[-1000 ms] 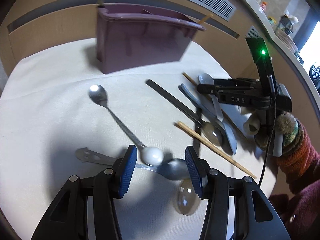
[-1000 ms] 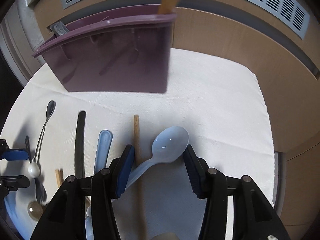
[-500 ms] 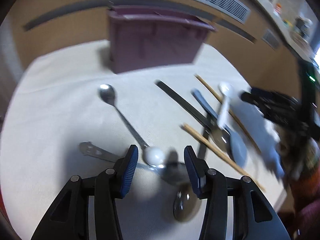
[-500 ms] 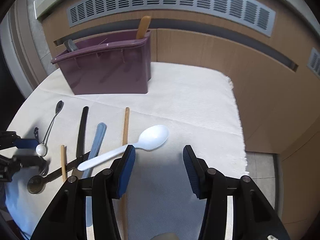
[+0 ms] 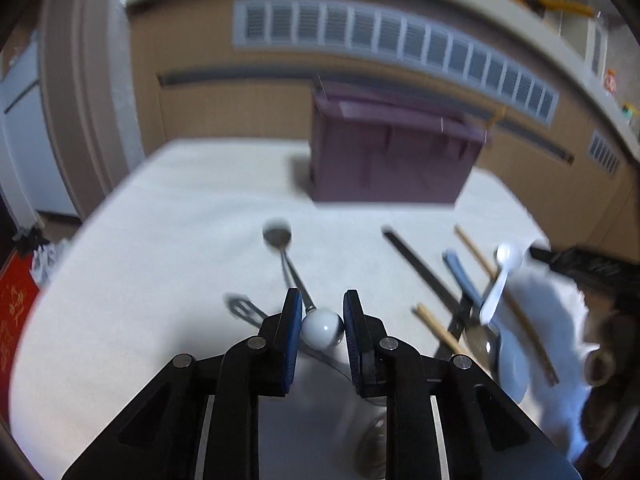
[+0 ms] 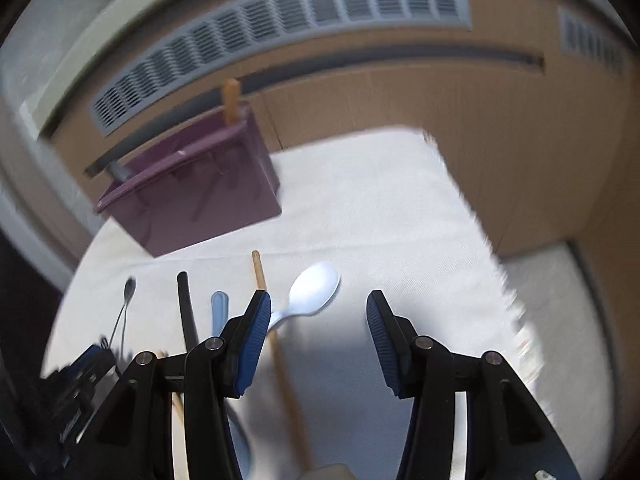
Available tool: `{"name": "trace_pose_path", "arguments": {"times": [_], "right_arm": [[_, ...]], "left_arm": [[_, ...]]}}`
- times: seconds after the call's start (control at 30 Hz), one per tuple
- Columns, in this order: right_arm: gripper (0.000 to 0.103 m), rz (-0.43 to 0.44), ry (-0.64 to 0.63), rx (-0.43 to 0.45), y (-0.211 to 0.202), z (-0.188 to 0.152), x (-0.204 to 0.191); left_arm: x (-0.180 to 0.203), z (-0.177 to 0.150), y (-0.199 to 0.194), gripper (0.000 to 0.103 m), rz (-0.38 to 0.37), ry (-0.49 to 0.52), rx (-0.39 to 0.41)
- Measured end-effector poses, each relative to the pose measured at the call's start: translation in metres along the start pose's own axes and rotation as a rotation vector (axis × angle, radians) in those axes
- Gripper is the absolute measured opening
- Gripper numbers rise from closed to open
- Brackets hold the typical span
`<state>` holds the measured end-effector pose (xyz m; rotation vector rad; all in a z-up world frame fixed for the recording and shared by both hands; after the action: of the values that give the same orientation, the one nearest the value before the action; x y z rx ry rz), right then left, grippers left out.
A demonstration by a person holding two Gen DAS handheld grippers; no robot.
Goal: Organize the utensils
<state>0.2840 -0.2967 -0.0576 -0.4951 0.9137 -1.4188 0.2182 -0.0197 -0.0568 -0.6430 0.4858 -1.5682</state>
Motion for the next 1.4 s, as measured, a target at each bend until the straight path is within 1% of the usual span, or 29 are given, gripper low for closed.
{"name": "trace_pose_path", "arguments": {"times": [0.07, 0.13, 0.2, 0.23, 0.3, 0.37, 0.4, 0.43, 0.5, 0.53, 0.6, 0.67, 0.7, 0.87, 0.97, 1.0, 1.1, 1.17, 1.27, 1.33, 1.4], "right_arm": [[0.047, 0.0, 0.048, -0.051, 0.016, 0.0, -0.004], [0.047, -0.021, 0.073, -0.077, 0.028, 0.002, -0.011], [0.047, -0.043, 0.068, -0.086, 0.039, 0.004, -0.02], [0.049, -0.064, 0.054, -0.099, 0.048, 0.006, -0.027], [0.048, -0.117, -0.019, -0.082, 0.055, 0.01, -0.041], [0.033, -0.116, -0.112, -0.087, 0.061, 0.009, -0.054], [0.022, -0.134, -0.197, -0.076, 0.061, 0.005, -0.063], [0.01, -0.134, -0.244, -0.065, 0.06, 0.002, -0.067], [0.009, -0.094, -0.276, -0.062, 0.053, -0.002, -0.07], [0.007, -0.056, -0.285, -0.053, 0.046, -0.003, -0.069], [0.006, -0.023, -0.3, -0.034, 0.034, -0.003, -0.069], [0.005, 0.023, -0.304, -0.03, 0.02, -0.001, -0.065], [0.005, 0.06, -0.298, -0.034, 0.011, 0.001, -0.062], [0.005, 0.169, -0.29, -0.015, -0.018, 0.009, -0.053], [0.005, 0.186, -0.3, 0.012, -0.034, 0.013, -0.047], [0.005, 0.185, -0.303, 0.019, -0.036, 0.015, -0.048], [0.005, 0.178, -0.313, 0.01, -0.038, 0.012, -0.042], [0.005, 0.172, -0.313, 0.002, -0.034, 0.008, -0.038], [0.005, 0.16, -0.309, -0.003, -0.034, -0.002, -0.03], [0.005, 0.154, -0.308, -0.004, -0.031, -0.006, -0.028], [0.006, 0.152, -0.308, -0.01, -0.029, -0.01, -0.027]], "left_arm": [[-0.009, 0.01, -0.021, 0.022, 0.02, 0.018, 0.083], [-0.016, 0.018, -0.031, 0.022, 0.023, 0.015, 0.123], [-0.025, 0.025, -0.038, 0.022, 0.009, -0.001, 0.144], [-0.029, 0.029, -0.038, 0.022, 0.003, -0.008, 0.149], [-0.036, 0.034, -0.041, 0.021, -0.009, -0.024, 0.154], [-0.04, 0.039, -0.043, 0.021, -0.03, -0.037, 0.146], [-0.04, 0.04, -0.043, 0.021, -0.039, -0.039, 0.142], [-0.041, 0.041, -0.045, 0.021, -0.052, -0.04, 0.137], [-0.041, 0.043, -0.048, 0.02, -0.076, -0.046, 0.124], [-0.041, 0.044, -0.05, 0.019, -0.101, -0.056, 0.114], [-0.041, 0.046, -0.051, 0.018, -0.15, -0.077, 0.09], [-0.041, 0.049, -0.054, 0.018, -0.189, -0.094, 0.071], [-0.04, 0.05, -0.056, 0.018, -0.2, -0.095, 0.067], [-0.032, 0.054, -0.063, 0.017, -0.218, -0.085, 0.059], [-0.032, 0.054, -0.064, 0.017, -0.208, -0.078, 0.058], [-0.032, 0.052, -0.063, 0.017, -0.206, -0.064, 0.046], [-0.025, 0.035, -0.054, 0.017, -0.211, 0.001, -0.037], [-0.021, 0.01, -0.05, 0.018, -0.163, 0.027, -0.095], [-0.017, -0.032, -0.053, 0.018, -0.081, 0.038, -0.143], [-0.014, -0.052, -0.055, 0.018, -0.071, 0.028, -0.167], [-0.008, -0.065, -0.054, 0.018, -0.069, 0.029, -0.184]]}}
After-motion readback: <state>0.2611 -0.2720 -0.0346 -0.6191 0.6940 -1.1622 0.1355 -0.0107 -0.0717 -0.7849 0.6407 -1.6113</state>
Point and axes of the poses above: each gripper's, at about its wrist camera, not at the fingertips, and y roughly the way its jaws point, x to its right, z to its top, the point moved 2 cm from there along y, roughly the way its jaws point
